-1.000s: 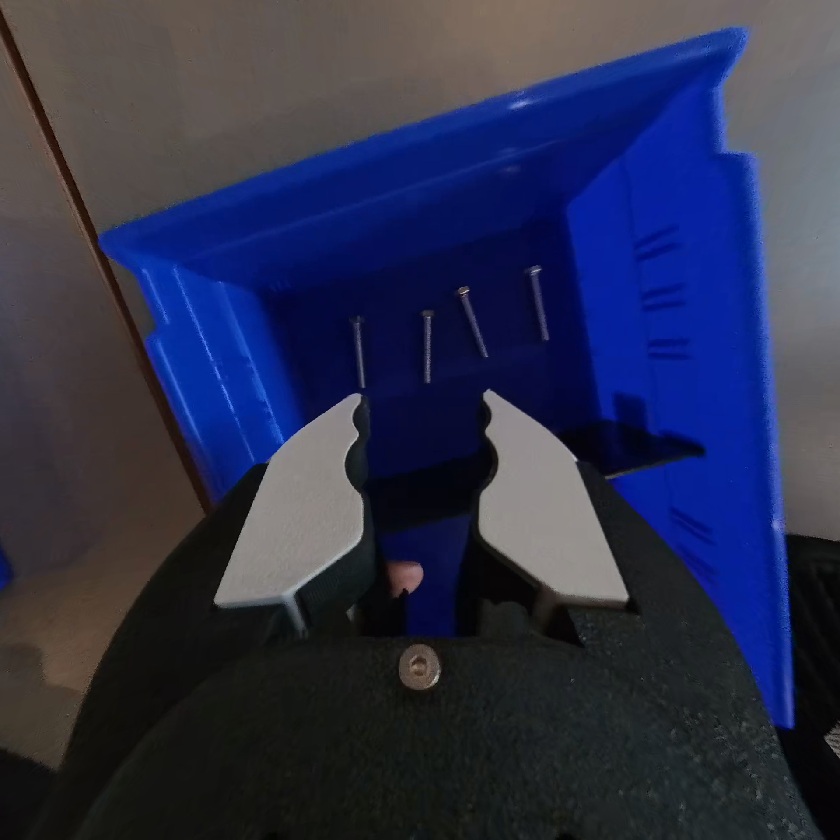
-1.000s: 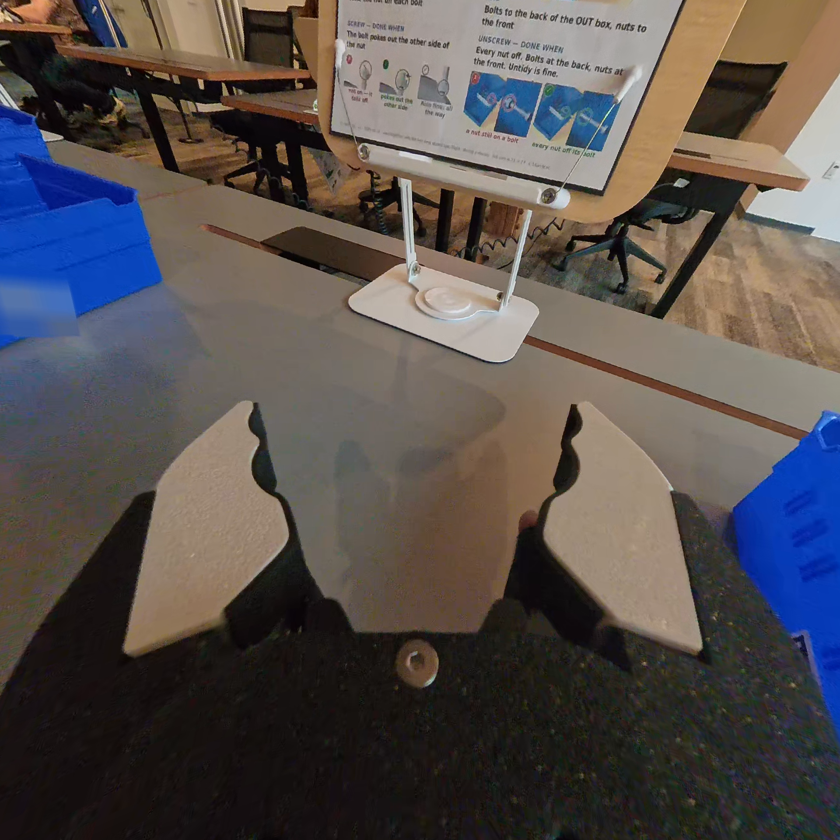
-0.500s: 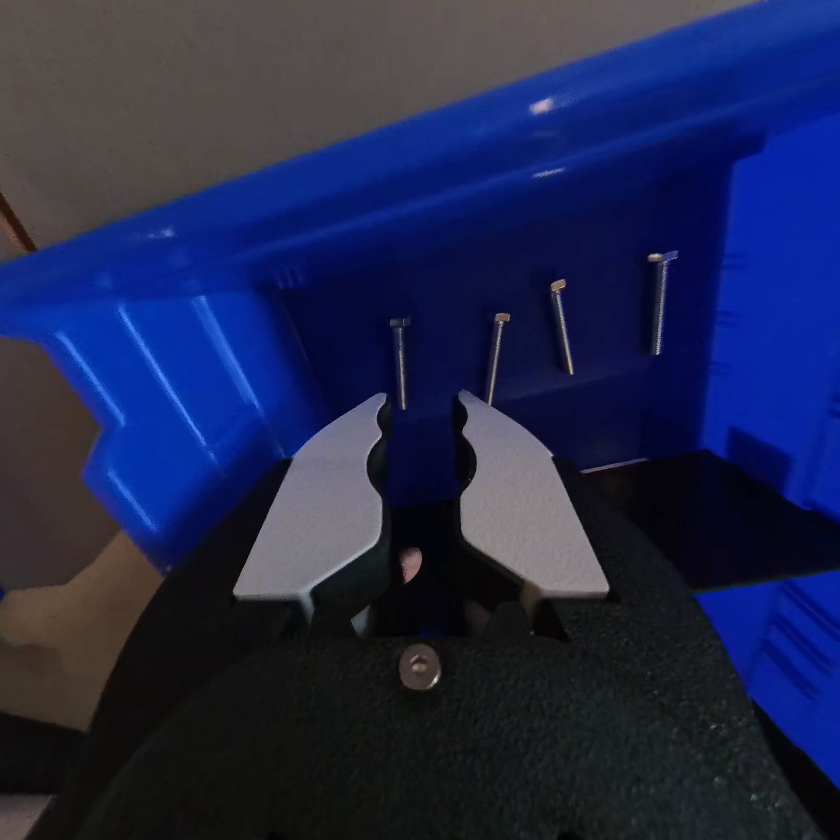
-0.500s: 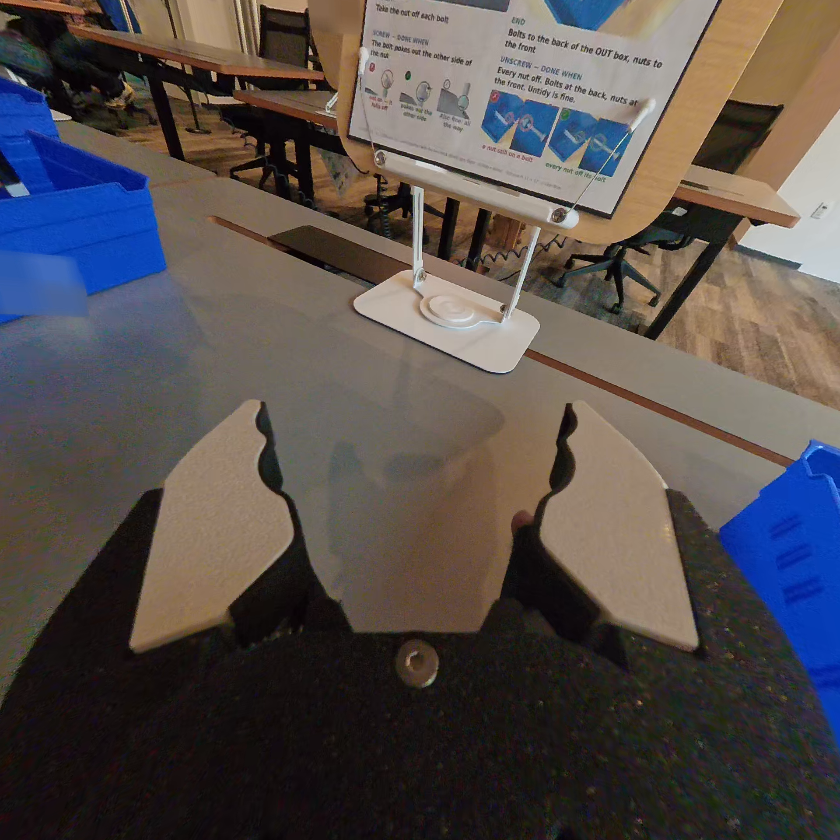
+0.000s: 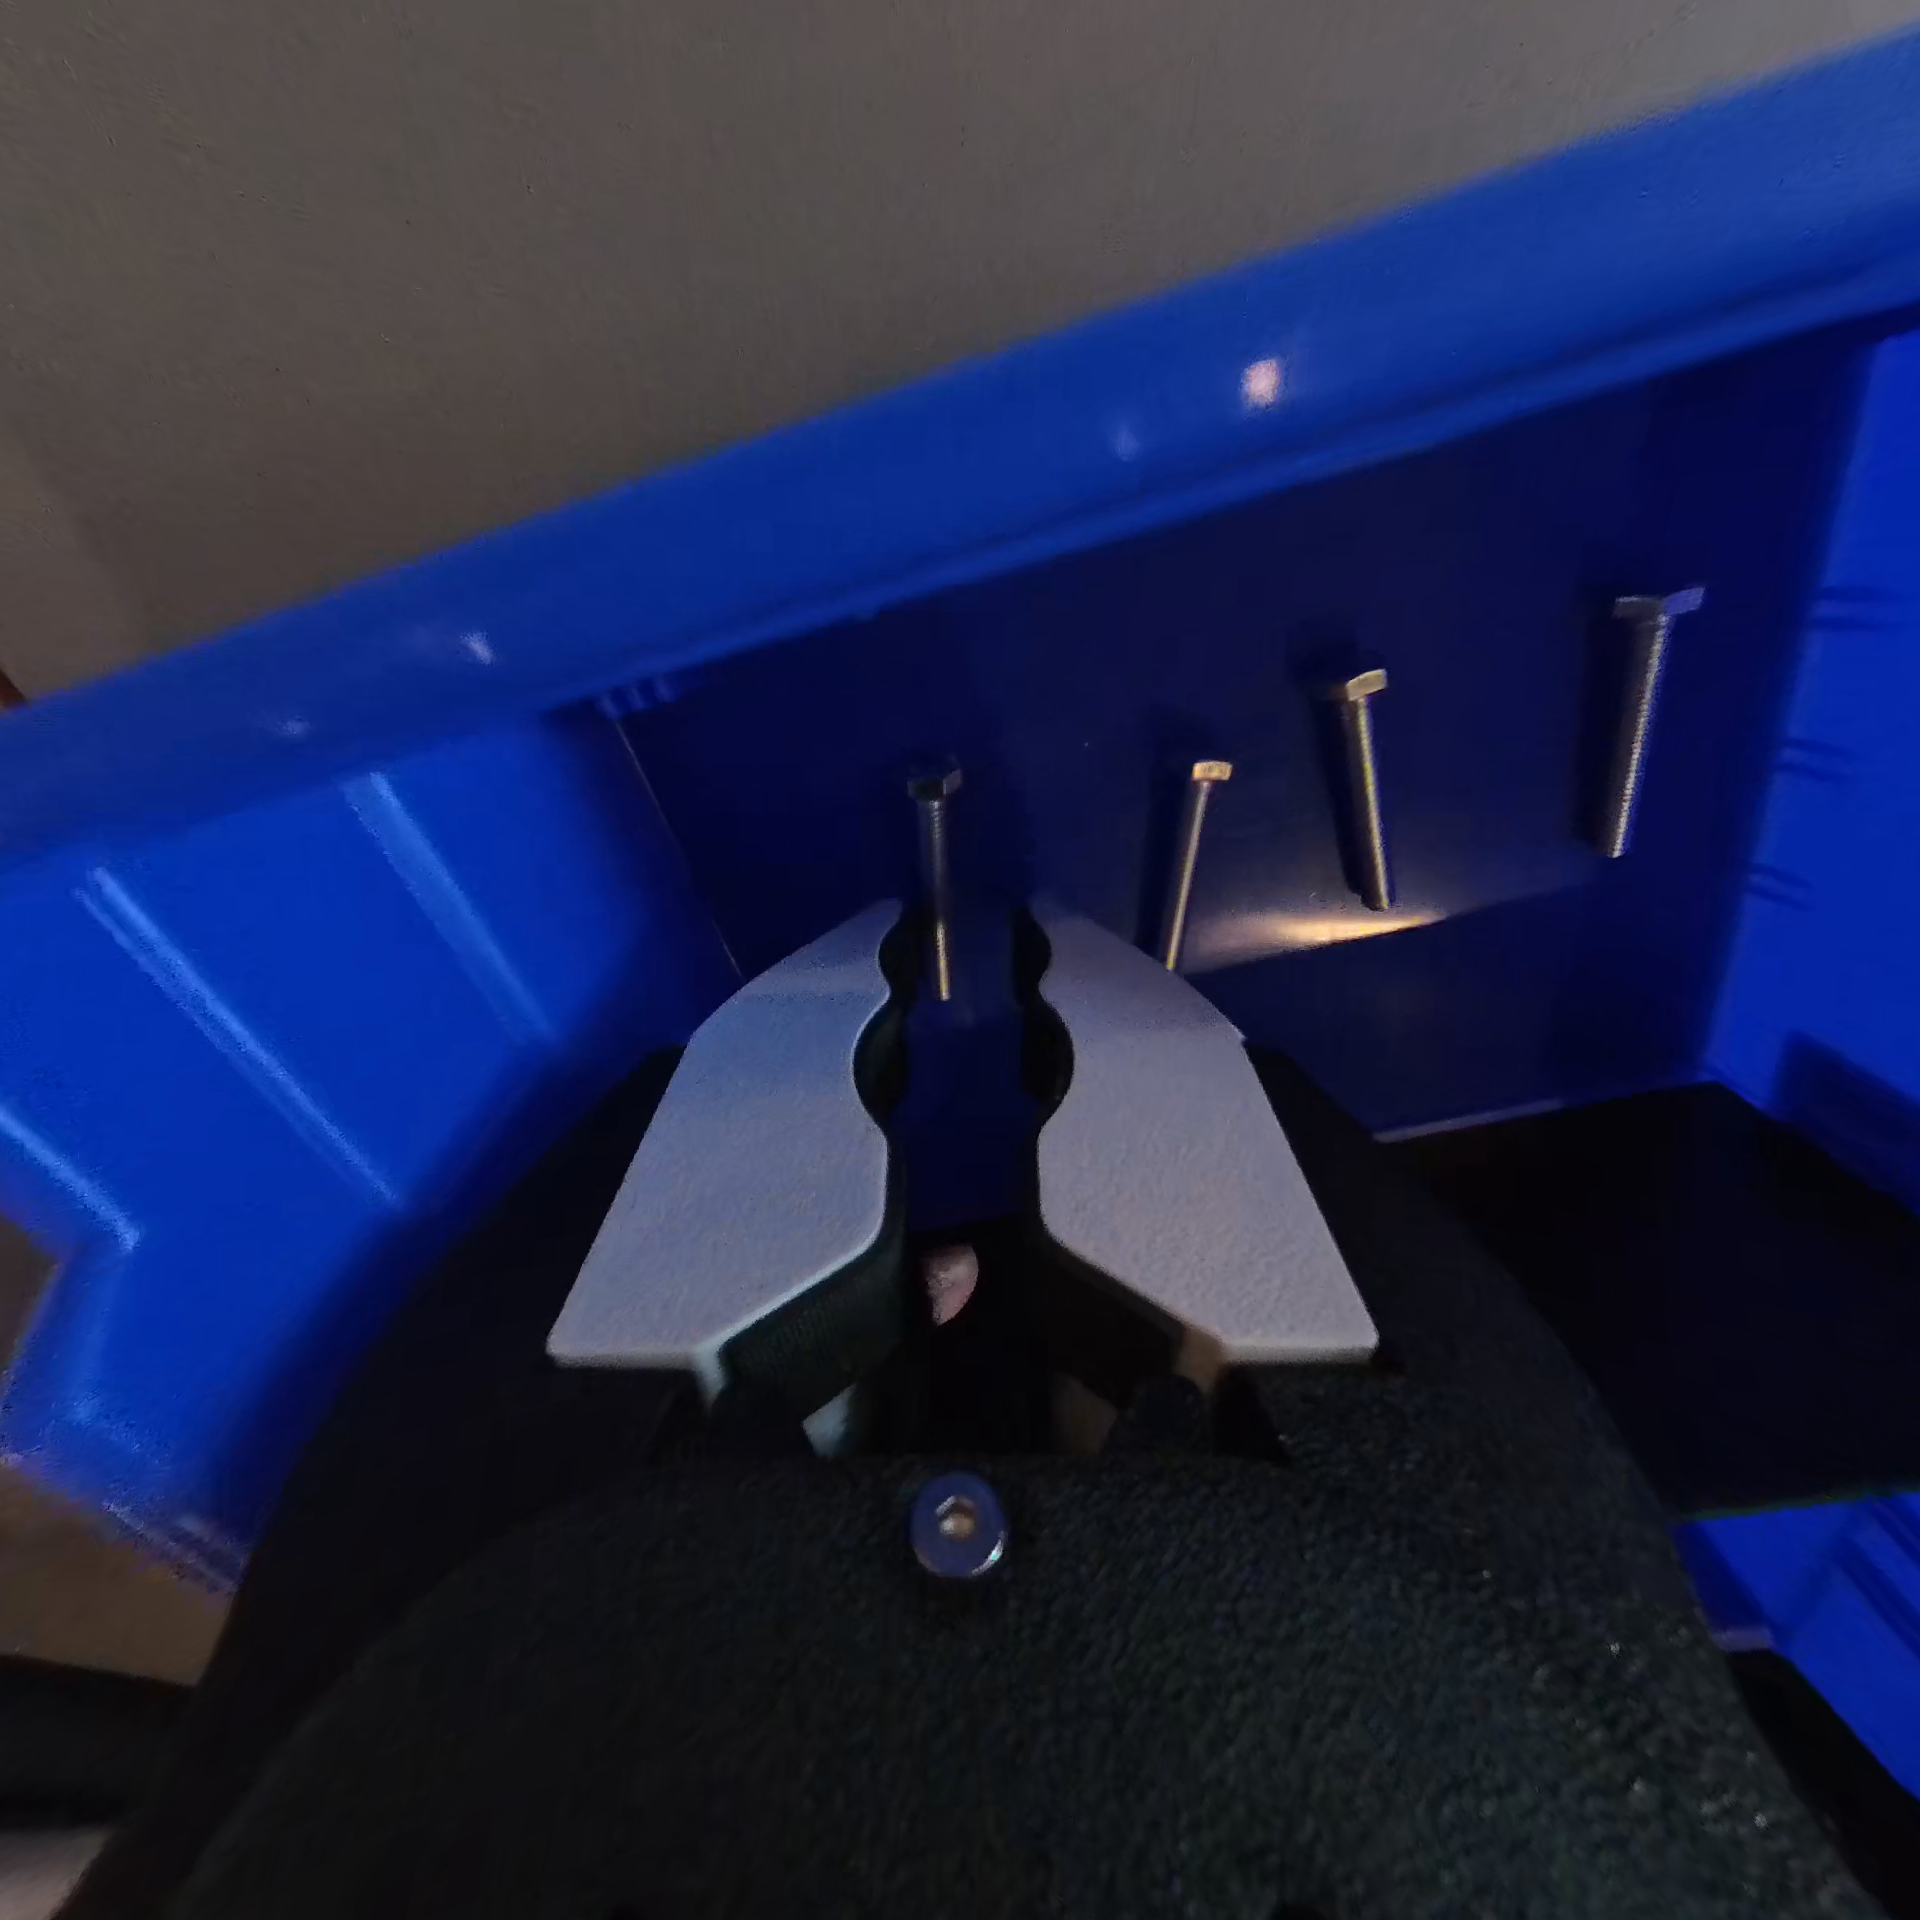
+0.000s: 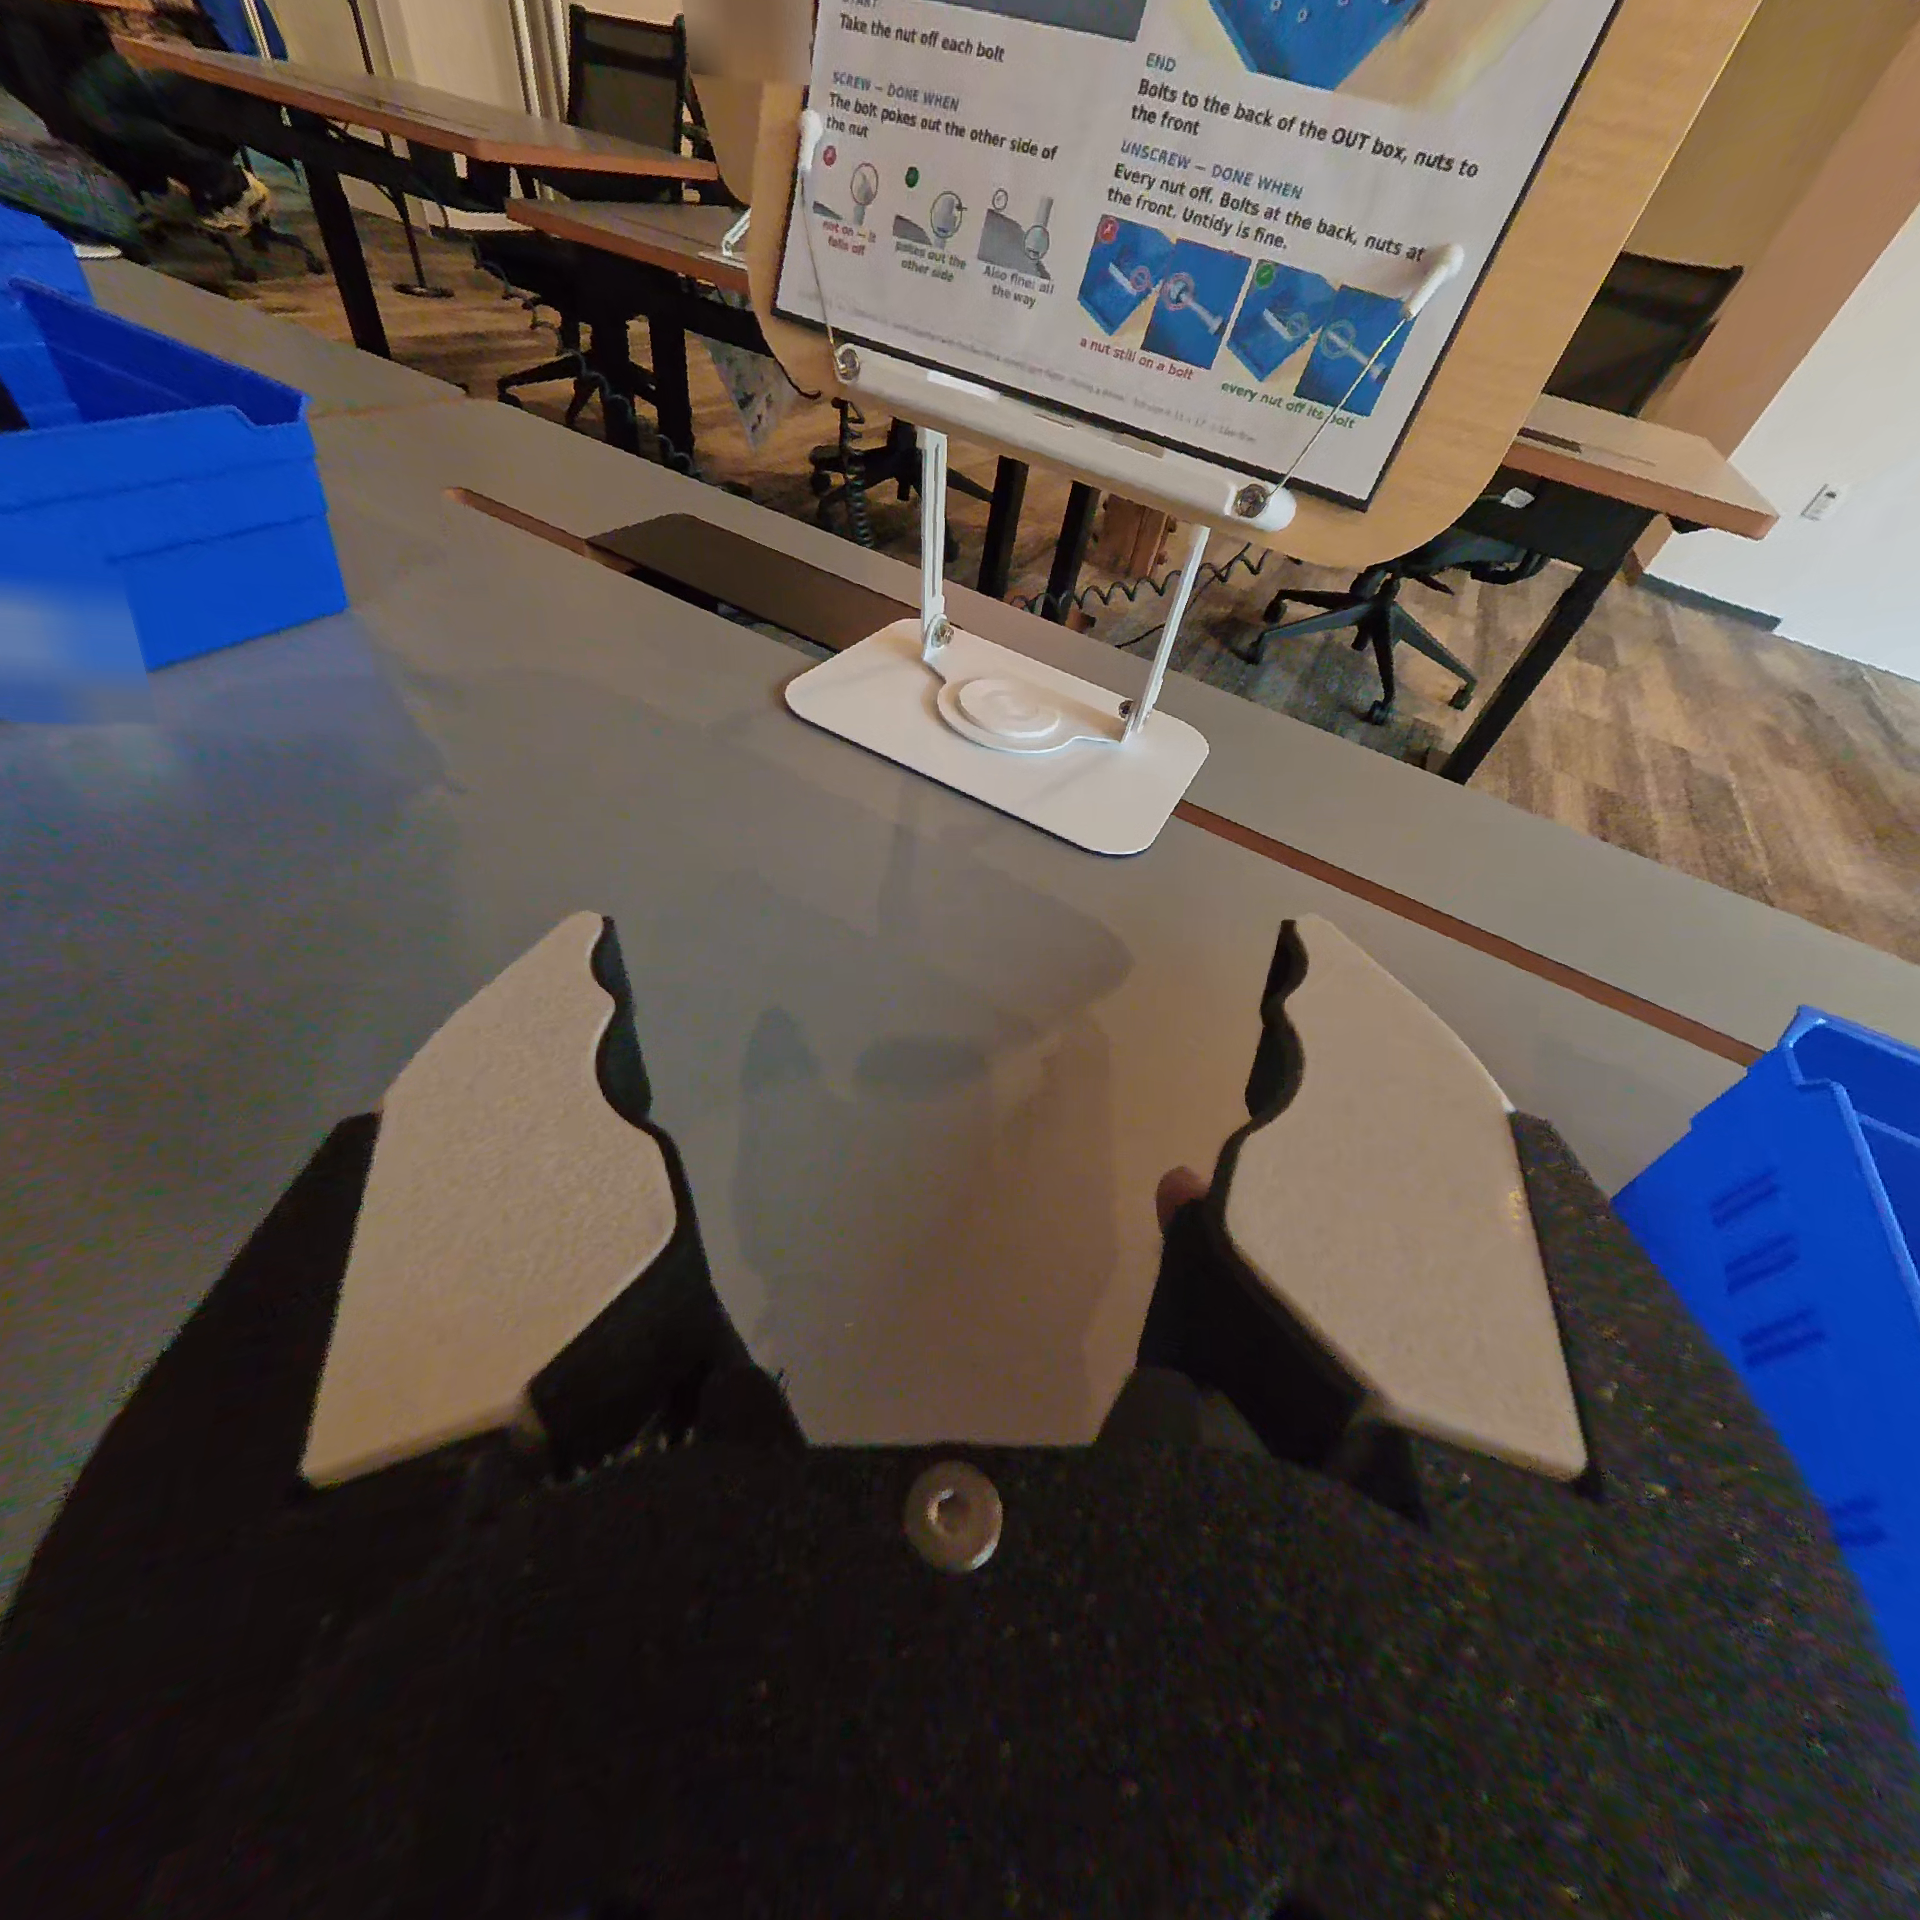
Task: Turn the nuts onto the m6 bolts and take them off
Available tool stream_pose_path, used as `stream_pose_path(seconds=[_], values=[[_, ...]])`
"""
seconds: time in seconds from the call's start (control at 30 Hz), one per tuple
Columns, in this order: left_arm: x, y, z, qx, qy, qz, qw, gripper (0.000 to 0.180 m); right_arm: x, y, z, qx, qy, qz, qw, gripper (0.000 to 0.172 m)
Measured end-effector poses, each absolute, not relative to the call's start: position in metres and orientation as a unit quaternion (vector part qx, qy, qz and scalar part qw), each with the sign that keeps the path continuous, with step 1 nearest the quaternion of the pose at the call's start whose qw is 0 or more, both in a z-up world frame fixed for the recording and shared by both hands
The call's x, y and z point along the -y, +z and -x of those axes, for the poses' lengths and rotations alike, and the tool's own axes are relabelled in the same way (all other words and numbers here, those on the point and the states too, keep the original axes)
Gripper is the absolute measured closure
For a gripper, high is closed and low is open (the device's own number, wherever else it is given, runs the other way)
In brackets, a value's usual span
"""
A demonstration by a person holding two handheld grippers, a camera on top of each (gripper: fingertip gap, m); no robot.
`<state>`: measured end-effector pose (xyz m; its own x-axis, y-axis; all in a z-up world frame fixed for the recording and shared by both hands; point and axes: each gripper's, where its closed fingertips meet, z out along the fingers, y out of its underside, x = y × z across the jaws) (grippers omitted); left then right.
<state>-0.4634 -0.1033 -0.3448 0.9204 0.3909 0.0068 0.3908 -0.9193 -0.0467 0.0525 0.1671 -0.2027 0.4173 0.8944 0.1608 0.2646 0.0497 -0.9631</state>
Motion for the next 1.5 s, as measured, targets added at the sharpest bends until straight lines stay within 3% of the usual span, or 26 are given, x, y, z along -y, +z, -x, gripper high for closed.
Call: stream_pose_path(seconds=[0.17, 0.4, 0.77, 0.97, 1.23, 1.5], values=[[0.101, -0.346, 0.461, 0.203, -0.015, 0.979, 0.03, 0.174, -0.168, -0.203, -0.052, 0.461, 0.279, 0.629, 0.561, 0.058], [0.102, -0.335, 0.461, 0.201, -0.006, 0.979, 0.04, 0.175, -0.168, -0.206, -0.051, 0.465, 0.277, 0.629, 0.559, 0.059], [0.069, -0.217, 0.399, 0.074, 0.063, 0.976, 0.194, 0.175, -0.165, -0.213, -0.047, 0.477, 0.275, 0.628, 0.55, 0.061], [0.042, -0.185, 0.309, -0.042, 0.072, 0.963, 0.256, 0.175, -0.163, -0.218, -0.044, 0.487, 0.267, 0.629, 0.544, 0.062], [0.007, -0.207, 0.163, -0.116, -0.055, 0.926, 0.354, 0.176, -0.158, -0.217, -0.043, 0.498, 0.253, 0.621, 0.549, 0.062], [0.025, -0.277, 0.112, -0.097, -0.1, 0.958, 0.251, 0.175, -0.151, -0.223, -0.041, 0.516, 0.255, 0.619, 0.534, 0.061]])
